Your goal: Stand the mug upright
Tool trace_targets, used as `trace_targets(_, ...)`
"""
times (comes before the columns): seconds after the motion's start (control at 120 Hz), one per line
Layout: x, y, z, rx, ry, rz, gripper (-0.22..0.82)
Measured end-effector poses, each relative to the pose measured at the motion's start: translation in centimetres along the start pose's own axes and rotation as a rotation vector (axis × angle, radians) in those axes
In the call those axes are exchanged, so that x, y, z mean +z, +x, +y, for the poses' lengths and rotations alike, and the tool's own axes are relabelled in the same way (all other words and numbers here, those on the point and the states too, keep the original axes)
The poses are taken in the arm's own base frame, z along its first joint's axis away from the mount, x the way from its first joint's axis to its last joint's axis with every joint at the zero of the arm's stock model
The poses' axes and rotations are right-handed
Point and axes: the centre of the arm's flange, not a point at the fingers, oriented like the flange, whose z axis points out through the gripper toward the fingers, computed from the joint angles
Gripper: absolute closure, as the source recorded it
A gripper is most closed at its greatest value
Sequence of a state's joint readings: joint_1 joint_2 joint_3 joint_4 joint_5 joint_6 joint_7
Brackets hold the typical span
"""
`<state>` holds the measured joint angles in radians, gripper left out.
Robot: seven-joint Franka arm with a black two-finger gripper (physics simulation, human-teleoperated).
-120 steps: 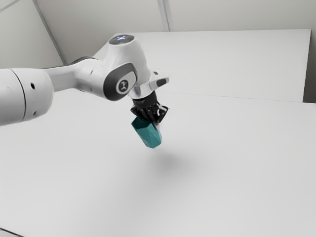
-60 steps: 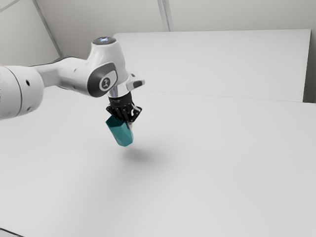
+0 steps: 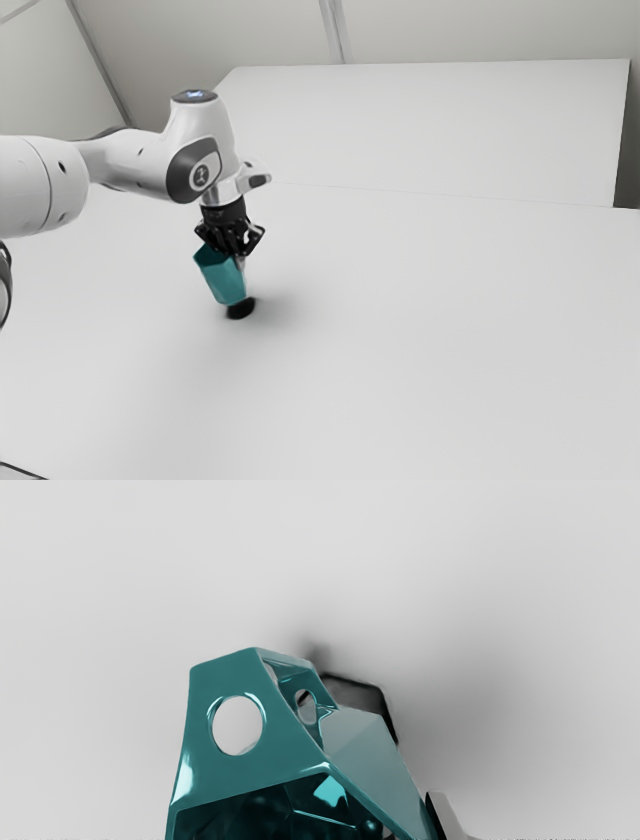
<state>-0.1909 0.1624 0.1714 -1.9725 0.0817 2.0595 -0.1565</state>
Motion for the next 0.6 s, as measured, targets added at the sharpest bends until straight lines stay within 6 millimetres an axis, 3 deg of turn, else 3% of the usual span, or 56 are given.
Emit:
trace_targets(0.142, 1.9, -1.1, 0.4, 0.014, 0.004, -0.046, 0.78)
trace_targets(0.492, 2.5, -1.5, 0.5, 0.02, 0.004, -0.062, 0.78)
trace_targets(0.6, 3.1, -3.6, 0.2, 0.023, -0.007, -0.057, 0.78)
